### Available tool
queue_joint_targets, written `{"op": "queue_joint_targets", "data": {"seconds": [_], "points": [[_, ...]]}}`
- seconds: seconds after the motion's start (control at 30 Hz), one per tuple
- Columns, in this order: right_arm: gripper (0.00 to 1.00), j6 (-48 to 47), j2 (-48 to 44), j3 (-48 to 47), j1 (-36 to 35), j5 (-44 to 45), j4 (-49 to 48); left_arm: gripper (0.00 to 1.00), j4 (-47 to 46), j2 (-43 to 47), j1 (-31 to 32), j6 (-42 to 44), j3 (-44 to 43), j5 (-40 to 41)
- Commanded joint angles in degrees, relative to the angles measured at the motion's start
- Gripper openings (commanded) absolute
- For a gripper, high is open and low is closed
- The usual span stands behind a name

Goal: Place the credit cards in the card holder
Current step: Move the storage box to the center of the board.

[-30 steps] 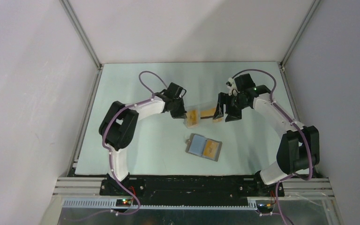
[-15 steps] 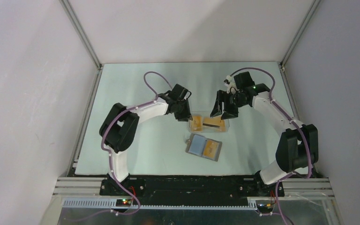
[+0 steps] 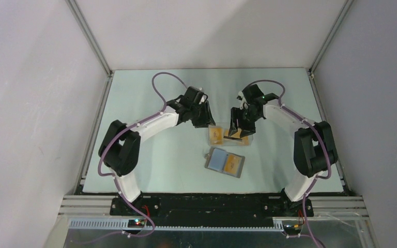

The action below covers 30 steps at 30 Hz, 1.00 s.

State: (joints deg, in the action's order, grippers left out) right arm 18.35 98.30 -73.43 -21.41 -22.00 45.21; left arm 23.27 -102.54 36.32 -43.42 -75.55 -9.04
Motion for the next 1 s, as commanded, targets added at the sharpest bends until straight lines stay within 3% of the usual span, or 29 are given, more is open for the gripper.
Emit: {"op": "queue_joint_targets", "data": {"seconds": [0.0,0.17,0.33,0.63,0.8,0.97], "points": [[0.62,0.14,1.94,-3.25,-1.27,7.22,0.69,0.44,-0.67,2.01,0.66,3.23,-1.98,-2.69],[0.64,0.73,4.69,-4.41,-1.68,5.82,0.13,0.45,-0.72,1.43,1.03,3.20,-1.25,-2.29],[0.60,2.31,7.59,-6.72,-2.72,4.13,-0.94,0.42,-0.65,2.21,0.93,4.11,1.87,1.45],[0.47,3.76,14.75,-12.86,-5.42,0.92,0.52,0.38,-0.72,0.31,0.56,5.04,5.54,3.23],[0.45,4.22,17.28,-15.53,-6.43,2.38,1.95,0.37,-0.70,-1.50,0.50,5.45,4.39,2.61],[0.35,4.15,19.81,-18.72,-7.73,4.84,4.08,0.30,-0.75,-2.90,0.51,5.84,3.67,2.37]]}}
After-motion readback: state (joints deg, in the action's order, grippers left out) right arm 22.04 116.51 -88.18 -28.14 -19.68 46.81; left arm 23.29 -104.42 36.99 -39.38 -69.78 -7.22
